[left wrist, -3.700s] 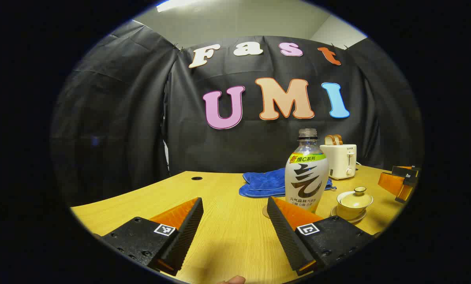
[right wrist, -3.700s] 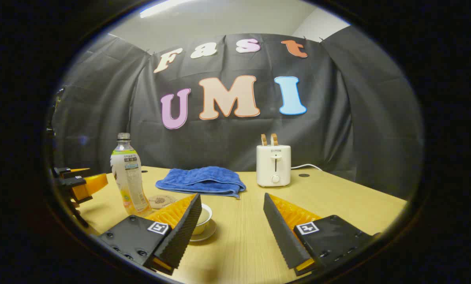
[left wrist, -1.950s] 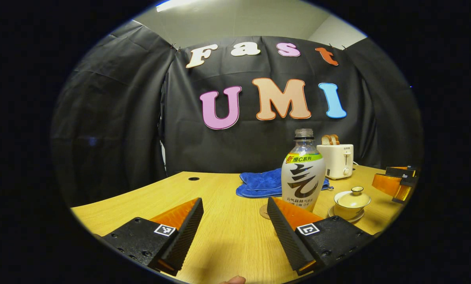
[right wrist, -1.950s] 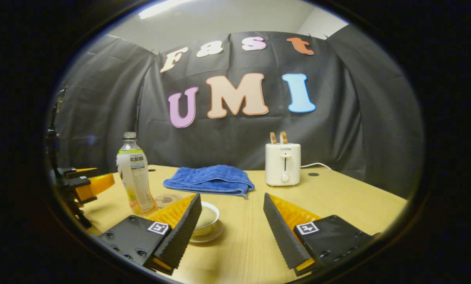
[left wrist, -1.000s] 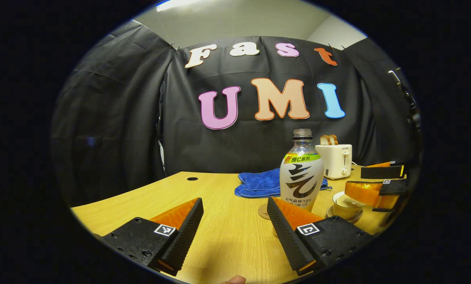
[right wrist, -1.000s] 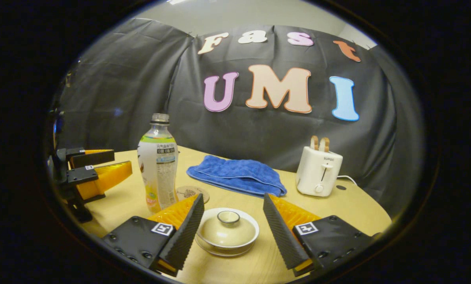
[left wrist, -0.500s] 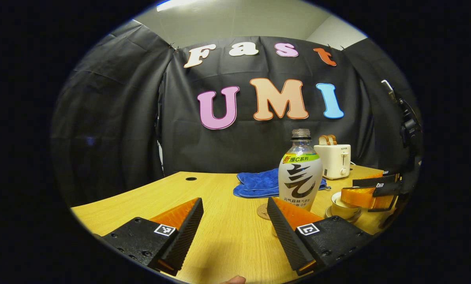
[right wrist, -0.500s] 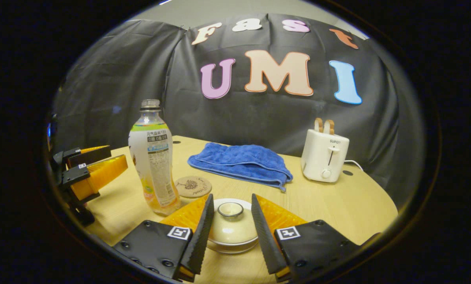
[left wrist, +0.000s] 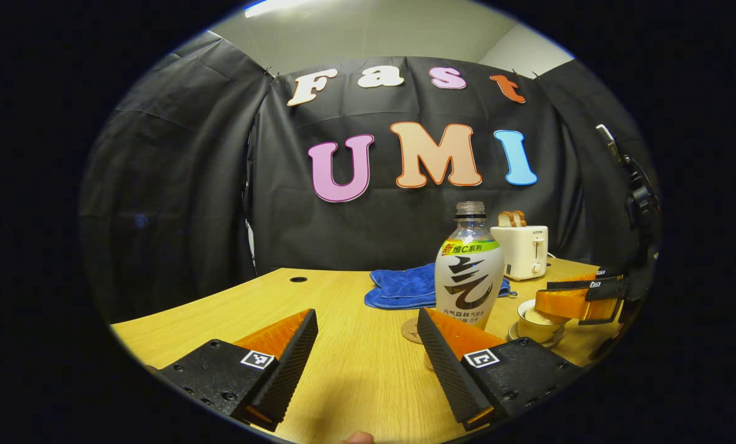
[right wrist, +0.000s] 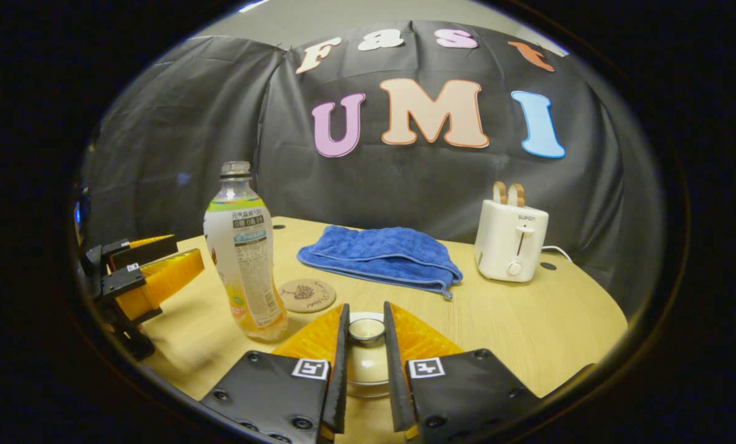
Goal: Open the teacup lid with one hand, grasp the water bottle and pour water into the teacup with the other hand; after pouring, place the water bottle on the coaster and then close the teacup lid.
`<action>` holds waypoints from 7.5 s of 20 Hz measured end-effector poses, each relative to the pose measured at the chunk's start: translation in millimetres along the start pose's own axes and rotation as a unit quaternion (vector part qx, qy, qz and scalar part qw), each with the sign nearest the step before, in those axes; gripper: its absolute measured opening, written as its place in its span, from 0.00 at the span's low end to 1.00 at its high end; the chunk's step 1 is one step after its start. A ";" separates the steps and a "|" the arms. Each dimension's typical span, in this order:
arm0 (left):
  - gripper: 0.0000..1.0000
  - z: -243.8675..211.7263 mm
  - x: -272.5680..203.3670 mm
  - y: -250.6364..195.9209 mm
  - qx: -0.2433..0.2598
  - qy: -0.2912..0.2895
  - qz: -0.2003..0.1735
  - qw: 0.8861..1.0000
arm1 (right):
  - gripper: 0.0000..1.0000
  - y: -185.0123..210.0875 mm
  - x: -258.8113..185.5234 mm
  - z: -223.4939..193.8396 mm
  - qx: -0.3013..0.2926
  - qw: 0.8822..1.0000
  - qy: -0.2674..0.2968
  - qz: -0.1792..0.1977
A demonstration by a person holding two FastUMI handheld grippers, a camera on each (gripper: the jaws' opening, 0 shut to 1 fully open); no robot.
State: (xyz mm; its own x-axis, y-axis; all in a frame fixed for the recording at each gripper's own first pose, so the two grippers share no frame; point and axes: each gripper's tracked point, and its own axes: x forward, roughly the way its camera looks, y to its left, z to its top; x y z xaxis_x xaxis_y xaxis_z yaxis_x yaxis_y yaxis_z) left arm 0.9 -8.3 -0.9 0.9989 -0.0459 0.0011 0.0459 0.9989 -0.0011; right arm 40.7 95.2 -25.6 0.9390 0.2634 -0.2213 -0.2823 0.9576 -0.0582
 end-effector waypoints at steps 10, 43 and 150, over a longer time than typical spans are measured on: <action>0.95 2.3 -10.9 -40.0 -0.006 -0.005 -0.103 0.995 | 0.31 -18.9 -37.4 40.4 0.039 0.998 -0.050 -0.011; 0.60 -6.9 45.5 -93.3 0.076 0.053 -0.162 0.983 | 0.31 -83.4 -89.2 30.7 0.055 0.996 -0.059 -0.039; 0.55 16.8 62.9 -106.2 0.871 0.017 -0.178 0.459 | 0.31 -98.5 -96.6 -5.7 0.077 0.995 -0.049 -0.033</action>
State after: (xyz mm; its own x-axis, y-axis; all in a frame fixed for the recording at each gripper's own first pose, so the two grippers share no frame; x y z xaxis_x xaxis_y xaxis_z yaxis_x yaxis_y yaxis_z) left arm 58.8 -117.2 16.1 0.9296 -0.1773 -0.3231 0.1640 -0.5861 0.7935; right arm -23.3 -25.2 -4.1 0.9710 0.2031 -0.1264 -0.1938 0.9776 0.0819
